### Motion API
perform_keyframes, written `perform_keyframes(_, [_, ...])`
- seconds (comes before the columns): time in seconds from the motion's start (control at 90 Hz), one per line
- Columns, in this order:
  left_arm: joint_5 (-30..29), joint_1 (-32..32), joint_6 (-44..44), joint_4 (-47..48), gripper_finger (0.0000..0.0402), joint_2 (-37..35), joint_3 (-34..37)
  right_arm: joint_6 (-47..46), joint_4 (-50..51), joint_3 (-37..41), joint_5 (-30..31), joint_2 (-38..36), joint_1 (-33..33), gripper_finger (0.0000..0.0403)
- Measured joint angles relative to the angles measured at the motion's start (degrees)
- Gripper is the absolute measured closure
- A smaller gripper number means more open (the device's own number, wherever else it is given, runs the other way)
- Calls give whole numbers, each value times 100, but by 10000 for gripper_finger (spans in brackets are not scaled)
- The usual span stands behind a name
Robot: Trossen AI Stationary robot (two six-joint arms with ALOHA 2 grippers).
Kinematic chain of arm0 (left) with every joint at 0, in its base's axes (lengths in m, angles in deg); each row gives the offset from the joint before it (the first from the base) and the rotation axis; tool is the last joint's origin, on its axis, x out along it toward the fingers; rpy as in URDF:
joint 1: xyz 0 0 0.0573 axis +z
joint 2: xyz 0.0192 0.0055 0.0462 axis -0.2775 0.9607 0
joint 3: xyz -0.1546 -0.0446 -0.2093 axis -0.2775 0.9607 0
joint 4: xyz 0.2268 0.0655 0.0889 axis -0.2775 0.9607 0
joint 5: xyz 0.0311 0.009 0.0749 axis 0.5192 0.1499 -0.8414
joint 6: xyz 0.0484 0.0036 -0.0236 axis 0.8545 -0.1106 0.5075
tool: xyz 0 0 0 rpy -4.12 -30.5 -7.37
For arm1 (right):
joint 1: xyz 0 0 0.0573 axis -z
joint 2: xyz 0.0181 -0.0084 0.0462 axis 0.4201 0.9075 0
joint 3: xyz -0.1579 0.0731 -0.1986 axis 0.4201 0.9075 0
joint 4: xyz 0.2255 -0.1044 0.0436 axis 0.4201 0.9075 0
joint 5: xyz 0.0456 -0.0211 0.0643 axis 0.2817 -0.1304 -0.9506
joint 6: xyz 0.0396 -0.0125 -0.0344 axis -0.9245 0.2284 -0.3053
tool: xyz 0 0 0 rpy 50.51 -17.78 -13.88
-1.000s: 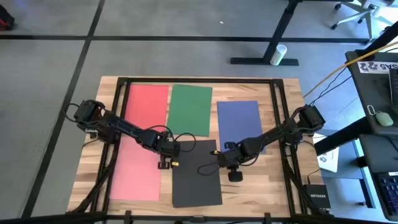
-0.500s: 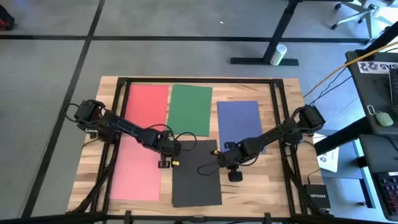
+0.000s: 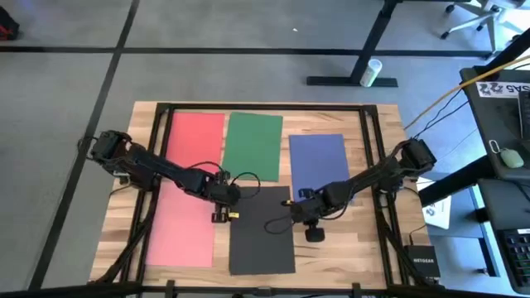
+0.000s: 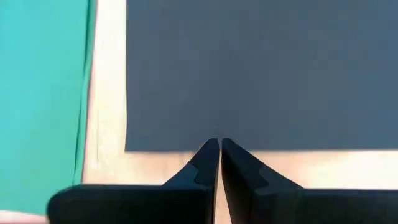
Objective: Organize paper
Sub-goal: Return to Home Position
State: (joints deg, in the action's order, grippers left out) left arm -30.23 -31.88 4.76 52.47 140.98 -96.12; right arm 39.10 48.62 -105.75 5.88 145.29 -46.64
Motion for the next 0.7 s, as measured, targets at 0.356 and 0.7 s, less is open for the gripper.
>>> perform_keyframes(0.356, [-166,-344,-181,-78,402,-1901,-28,134,655,-4,355,-913,2,403])
perform_keyframes(0.7, [-292,-729,47,-1590,402,-2951,957,480,116,630,404,-2012,7,403])
